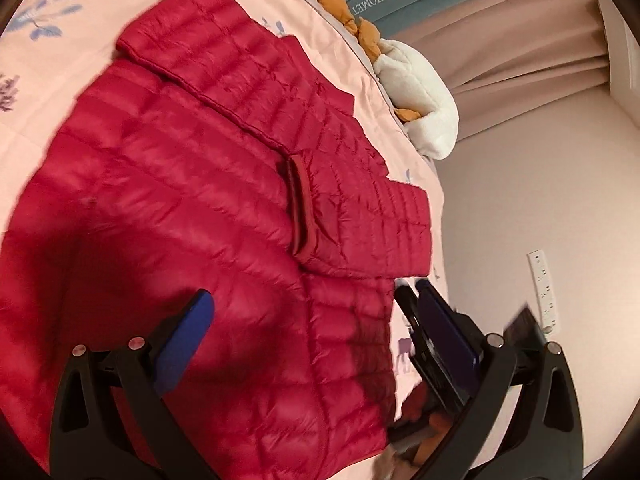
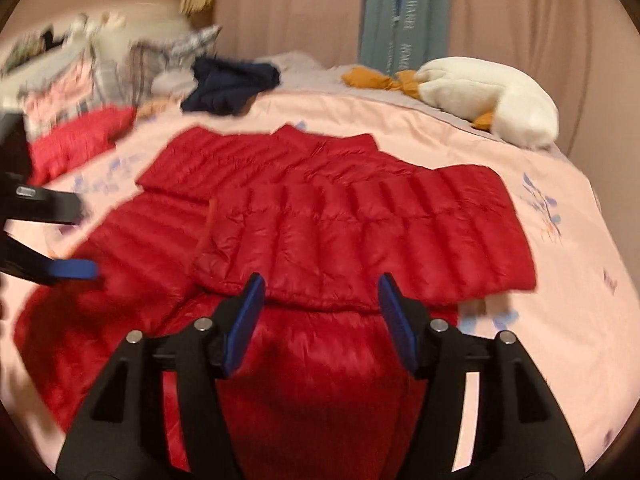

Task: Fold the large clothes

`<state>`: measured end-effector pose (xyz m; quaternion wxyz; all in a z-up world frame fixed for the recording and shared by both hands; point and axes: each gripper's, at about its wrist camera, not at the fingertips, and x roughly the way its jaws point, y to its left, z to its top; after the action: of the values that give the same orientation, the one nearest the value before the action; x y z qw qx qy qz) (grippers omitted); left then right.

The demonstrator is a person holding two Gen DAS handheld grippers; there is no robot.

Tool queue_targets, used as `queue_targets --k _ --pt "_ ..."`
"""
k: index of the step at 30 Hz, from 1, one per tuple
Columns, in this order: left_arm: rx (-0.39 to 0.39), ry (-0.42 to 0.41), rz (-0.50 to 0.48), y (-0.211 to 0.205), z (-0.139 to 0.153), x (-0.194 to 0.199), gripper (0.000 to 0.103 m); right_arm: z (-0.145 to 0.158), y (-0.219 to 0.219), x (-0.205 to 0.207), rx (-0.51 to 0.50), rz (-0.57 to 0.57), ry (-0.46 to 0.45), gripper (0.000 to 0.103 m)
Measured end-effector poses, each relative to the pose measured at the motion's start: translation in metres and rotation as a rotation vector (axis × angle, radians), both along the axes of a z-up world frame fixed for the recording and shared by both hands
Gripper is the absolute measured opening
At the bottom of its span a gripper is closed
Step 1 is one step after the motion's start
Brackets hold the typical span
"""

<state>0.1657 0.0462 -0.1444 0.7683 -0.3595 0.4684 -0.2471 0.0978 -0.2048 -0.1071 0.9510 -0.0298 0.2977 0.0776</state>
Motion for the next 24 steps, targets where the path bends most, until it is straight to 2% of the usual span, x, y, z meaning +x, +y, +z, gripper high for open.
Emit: queue_targets --k 8,10,12,14,20,24 --pt "-0.061 0.018 -0.072 -0.042 -0.001 0.034 0.102 0.004 -0.037 -0.051 0.211 -0.055 -0.044 0.065" --pt "-0.075 0.045 -0.085 -0.055 -0.007 0.043 0.102 0.003 -0.045 -0.057 0.251 -0.068 -0.050 0.065" --pt "-0.072 0.069 -0.092 -0.065 -0.013 0.048 0.102 0.004 -0.051 -0.062 0.273 -0.073 -0.058 0.065" --pt "-0.026 0.101 -0.073 -0.073 -0.021 0.053 0.102 0.005 -0.054 -0.066 0.281 -0.076 -0.068 0.065" --pt "-0.042 0.135 -0.033 -0.078 -0.033 0.064 0.102 0.005 -0.062 -0.071 0.290 -0.079 -0.082 0.066" --pt "-0.063 0.128 0.014 -0.074 -0.038 0.070 0.101 0.001 -0.068 -0.073 0.305 -0.086 -0.084 0.066"
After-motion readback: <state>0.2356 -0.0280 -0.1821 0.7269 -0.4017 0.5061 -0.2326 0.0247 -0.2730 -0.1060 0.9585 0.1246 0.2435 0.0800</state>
